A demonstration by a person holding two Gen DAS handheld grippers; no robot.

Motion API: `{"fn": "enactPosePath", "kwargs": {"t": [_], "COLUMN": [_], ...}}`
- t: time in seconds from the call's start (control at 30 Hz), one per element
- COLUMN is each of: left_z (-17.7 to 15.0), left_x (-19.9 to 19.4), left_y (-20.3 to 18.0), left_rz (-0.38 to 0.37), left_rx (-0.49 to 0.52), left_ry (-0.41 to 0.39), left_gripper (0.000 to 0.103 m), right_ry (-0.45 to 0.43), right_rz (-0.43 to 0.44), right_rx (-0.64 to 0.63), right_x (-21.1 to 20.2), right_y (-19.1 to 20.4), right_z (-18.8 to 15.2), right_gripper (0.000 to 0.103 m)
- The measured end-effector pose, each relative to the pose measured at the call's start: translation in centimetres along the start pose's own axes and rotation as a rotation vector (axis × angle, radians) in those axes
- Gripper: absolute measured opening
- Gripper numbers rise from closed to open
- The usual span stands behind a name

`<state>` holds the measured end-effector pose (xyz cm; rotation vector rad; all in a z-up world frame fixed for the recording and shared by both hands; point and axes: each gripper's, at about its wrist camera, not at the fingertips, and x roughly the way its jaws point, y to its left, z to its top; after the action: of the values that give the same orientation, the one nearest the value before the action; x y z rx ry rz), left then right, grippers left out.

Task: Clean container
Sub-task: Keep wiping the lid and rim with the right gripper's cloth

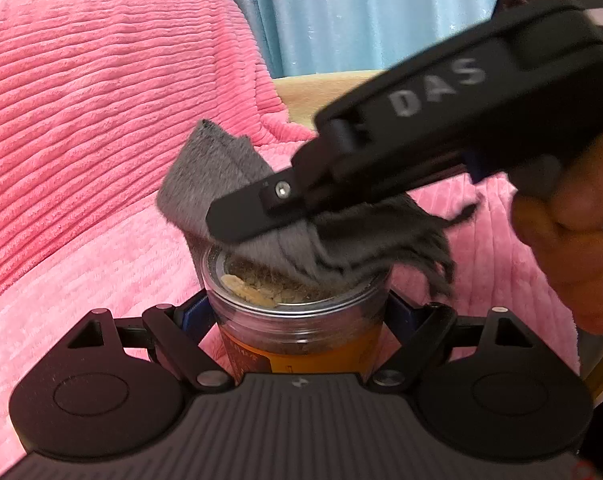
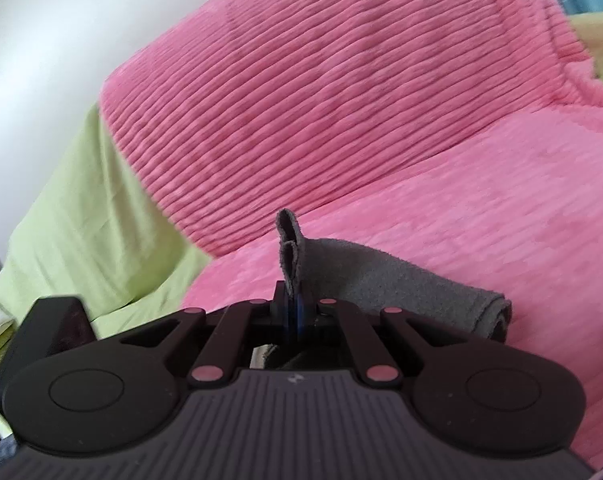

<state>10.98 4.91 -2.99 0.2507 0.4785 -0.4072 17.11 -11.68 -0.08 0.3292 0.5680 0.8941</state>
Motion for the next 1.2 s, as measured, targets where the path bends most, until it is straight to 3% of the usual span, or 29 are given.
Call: {"fn": "enactPosePath", "kwargs": {"t": [0.27, 0.5, 0.8, 1.2], "left_z": [0.2, 0.4, 0.0, 0.3], "left_x": [0.2, 0.4, -0.3, 0.1], "left_y": [1.0, 0.1, -0.3, 0.2], "left_rz": [-0.008, 0.003, 0.008, 0.001], "left_rx": [-0.001, -0.020, -0.027, -0.028], "left_ry": [-0.002, 0.003, 0.006, 0.006], "left_gripper": [0.085, 0.085, 0.085, 0.085], "right_ry": [-0.017, 0.054, 0.090, 0.025], "right_rz": [-0.053, 0.035, 0.118, 0.017], "right_rx": [0.047, 0.043, 0.032, -0.013], "right_x": [-1.9, -3.5, -1.8, 1.2], "right_y": [-2.2, -2.4, -0.4, 0.7], "right_z": [0.5, -0.1, -0.5, 0.4], "right_gripper": [0.001, 0.001, 0.001, 0.001]}}
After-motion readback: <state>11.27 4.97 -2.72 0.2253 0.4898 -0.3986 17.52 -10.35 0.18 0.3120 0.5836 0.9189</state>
